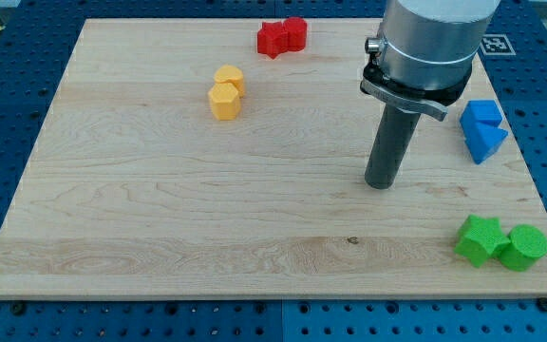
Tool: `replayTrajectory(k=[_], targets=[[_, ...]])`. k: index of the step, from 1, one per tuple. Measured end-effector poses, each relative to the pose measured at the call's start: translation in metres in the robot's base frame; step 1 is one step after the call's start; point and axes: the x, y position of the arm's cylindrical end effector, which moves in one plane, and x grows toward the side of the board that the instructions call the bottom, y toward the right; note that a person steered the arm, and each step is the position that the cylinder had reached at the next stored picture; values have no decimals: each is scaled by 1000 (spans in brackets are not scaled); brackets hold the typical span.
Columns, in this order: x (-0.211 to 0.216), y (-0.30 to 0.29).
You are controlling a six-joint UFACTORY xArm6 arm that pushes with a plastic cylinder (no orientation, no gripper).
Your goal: Move your arm towards the hexagon
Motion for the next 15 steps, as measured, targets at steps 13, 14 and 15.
replayTrajectory(k=[13, 14, 15], targets=[[-74, -22], [-76, -39], [-76, -72]])
